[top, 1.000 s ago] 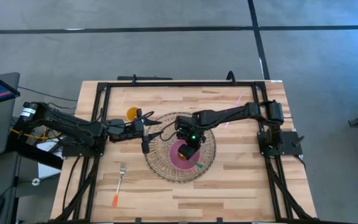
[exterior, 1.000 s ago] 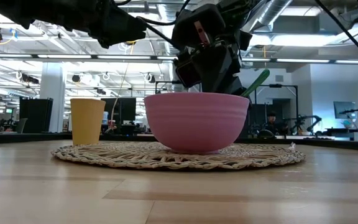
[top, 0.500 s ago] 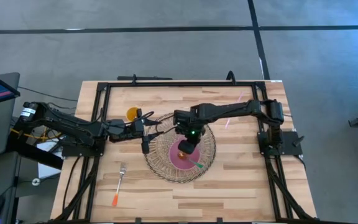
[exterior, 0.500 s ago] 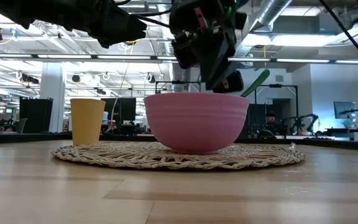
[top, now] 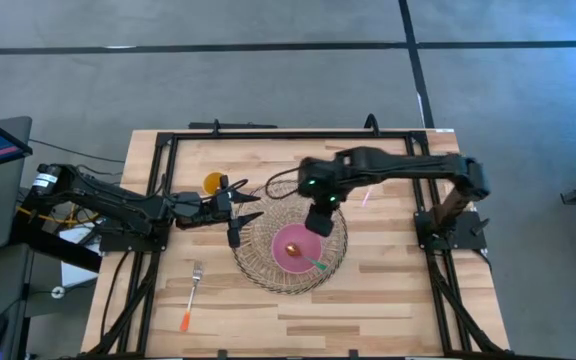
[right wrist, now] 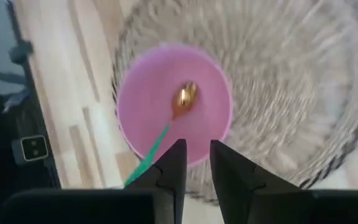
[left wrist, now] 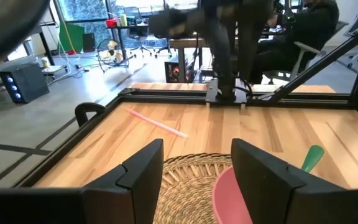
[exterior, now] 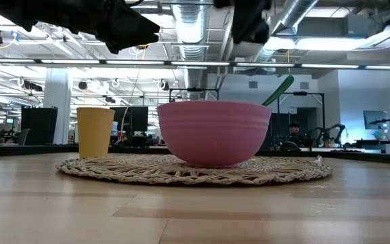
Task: Pick & Place Utensil
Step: Put the orange fork into the pink bowl
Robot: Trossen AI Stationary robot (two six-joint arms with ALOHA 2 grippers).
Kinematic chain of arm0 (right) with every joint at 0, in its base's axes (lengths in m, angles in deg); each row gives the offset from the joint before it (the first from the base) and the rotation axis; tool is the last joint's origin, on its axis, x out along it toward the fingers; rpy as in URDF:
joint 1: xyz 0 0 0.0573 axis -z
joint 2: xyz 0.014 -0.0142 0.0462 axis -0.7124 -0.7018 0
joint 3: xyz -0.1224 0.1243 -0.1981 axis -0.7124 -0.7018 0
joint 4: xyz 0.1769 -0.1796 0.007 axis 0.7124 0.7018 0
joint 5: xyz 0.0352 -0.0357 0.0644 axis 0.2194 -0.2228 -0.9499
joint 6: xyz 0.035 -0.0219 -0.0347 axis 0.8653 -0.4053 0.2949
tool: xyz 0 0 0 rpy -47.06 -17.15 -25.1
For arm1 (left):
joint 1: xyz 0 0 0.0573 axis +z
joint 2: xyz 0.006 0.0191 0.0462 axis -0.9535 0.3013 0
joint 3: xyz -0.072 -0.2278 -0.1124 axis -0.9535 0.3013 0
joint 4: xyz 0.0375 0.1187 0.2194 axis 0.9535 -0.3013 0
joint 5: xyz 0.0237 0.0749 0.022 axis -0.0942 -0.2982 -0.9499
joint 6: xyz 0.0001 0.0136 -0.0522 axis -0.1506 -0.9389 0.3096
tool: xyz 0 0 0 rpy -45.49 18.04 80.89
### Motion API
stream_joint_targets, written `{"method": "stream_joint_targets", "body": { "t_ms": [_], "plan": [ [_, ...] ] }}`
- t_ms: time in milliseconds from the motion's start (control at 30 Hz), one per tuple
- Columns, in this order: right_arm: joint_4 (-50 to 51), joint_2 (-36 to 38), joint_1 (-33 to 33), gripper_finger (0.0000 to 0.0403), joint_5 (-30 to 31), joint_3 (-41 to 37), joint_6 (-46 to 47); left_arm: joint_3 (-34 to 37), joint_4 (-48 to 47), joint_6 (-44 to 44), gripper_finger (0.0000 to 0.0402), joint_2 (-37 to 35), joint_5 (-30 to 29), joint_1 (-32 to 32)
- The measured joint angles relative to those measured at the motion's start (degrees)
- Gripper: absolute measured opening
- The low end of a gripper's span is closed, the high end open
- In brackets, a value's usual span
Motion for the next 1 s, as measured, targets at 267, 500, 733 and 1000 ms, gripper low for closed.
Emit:
{"method": "stream_joint_targets", "body": {
  "t_ms": [267,500,733,1000],
  "plan": [
    [-3.8,11.1,-1.0,0.0066,7.8,-8.9,-1.6,0.0,-0.2,0.0,0.0191,0.0,0.0,0.0],
    [-17.3,21.9,-0.9,0.0066,8.5,-25.9,-0.1,0.0,-0.2,0.0,0.0191,0.0,0.0,0.0],
    [-38.5,29.4,-3.0,0.0066,9.9,-40.7,-5.5,0.0,1.6,5.1,0.0191,0.0,0.0,0.0],
    [-56.7,31.2,-4.4,0.0066,9.9,-50.8,-11.8,-0.9,2.4,6.0,0.0158,1.2,-0.1,-0.9]
  ]
}}
